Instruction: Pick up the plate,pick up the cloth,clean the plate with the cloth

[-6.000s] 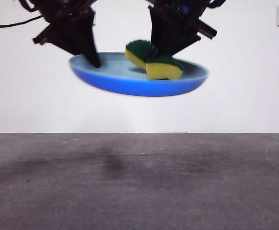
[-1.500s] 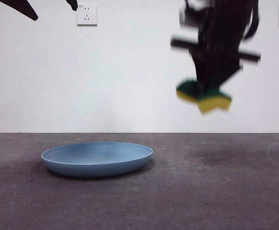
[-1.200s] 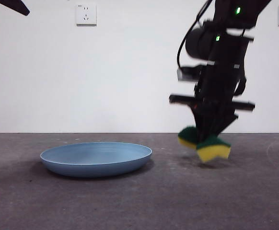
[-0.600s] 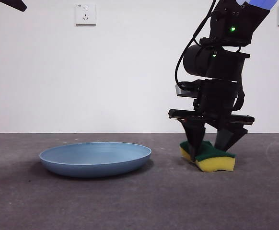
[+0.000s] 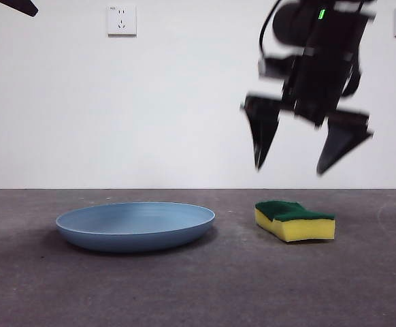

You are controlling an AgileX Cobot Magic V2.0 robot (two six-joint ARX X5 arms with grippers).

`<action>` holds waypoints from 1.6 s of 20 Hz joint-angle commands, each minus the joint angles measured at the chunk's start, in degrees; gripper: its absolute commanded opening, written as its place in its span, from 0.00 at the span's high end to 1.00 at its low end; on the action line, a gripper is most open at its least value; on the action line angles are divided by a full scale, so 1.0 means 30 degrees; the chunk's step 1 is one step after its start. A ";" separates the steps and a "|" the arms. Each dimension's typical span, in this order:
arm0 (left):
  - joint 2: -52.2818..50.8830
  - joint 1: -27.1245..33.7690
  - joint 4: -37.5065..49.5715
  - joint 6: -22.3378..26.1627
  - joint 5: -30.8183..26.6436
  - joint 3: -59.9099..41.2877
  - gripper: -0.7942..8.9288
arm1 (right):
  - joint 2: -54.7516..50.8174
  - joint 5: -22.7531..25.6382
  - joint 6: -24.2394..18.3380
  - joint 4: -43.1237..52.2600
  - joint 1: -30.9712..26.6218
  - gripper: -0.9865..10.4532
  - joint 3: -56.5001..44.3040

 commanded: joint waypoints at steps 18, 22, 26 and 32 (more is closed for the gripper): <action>-0.5850 -0.0051 0.6084 0.0357 -0.3031 -0.8247 0.93 | -1.6283 -0.0488 0.1275 0.6965 0.1625 0.92 -1.2101; -0.7431 -0.0051 0.7526 -0.0160 -0.2951 -1.0375 0.92 | -1.8127 -0.0350 0.1413 0.7293 0.1596 0.91 -1.3755; -0.6987 -0.0051 0.7380 -0.0109 -0.3031 -1.0367 0.92 | -1.8272 -0.0364 0.1406 0.7300 0.1574 0.91 -1.3755; -0.6885 -0.0051 0.7380 -0.0109 -0.3016 -1.0367 0.92 | -1.8280 -0.0364 0.1406 0.7293 0.1581 0.91 -1.3755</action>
